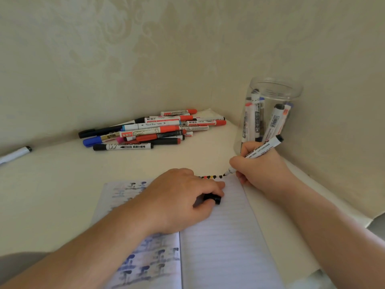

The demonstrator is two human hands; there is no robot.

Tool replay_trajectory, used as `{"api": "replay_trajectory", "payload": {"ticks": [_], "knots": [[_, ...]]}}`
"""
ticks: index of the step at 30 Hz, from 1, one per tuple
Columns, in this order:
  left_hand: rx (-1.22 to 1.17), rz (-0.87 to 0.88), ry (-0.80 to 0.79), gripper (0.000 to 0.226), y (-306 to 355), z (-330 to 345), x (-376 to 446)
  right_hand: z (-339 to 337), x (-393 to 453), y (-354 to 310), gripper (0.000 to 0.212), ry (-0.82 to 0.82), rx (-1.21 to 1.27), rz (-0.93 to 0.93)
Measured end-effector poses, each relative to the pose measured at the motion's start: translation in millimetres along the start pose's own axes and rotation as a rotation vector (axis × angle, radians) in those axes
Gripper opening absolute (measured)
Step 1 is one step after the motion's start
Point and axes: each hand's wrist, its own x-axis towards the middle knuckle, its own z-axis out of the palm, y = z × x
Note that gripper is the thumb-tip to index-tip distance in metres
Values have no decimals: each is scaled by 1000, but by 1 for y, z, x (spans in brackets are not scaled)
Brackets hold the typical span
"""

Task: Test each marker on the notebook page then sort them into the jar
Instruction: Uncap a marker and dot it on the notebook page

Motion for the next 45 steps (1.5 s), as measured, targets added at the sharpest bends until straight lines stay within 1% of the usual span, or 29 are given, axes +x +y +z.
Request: {"api": "replay_trajectory", "payload": {"ticks": [6,12,17,21,28,32,37,41,43,45], "knots": [[-7,-8,-3,30,0,0,-1,3,-3,-1,26,21,-75,-35],[-17,-13,2,30,0,1,0,1,-3,-3,25,11,-39,-30],[-34,-12,7,31,-1,2,-2,3,-4,-2,25,20,-105,-53],[-44,-10,14,33,-1,1,-1,1,-3,-1,26,15,-44,-40],[-46,-24,7,39,0,1,-2,2,-4,-1,25,5,-57,-65],[-52,-25,5,34,2,-1,-2,1,-2,1,25,22,2,-51],[-40,-28,9,31,3,-2,-2,1,-2,2,26,10,-28,-73],[-90,-52,48,30,-2,-2,-2,-2,4,7,31,-13,95,-72],[-163,-88,93,25,-6,-3,-3,-6,4,8,34,-36,264,-85],[-297,-148,180,21,-10,-5,-4,-13,4,9,35,-122,539,-108]]}}
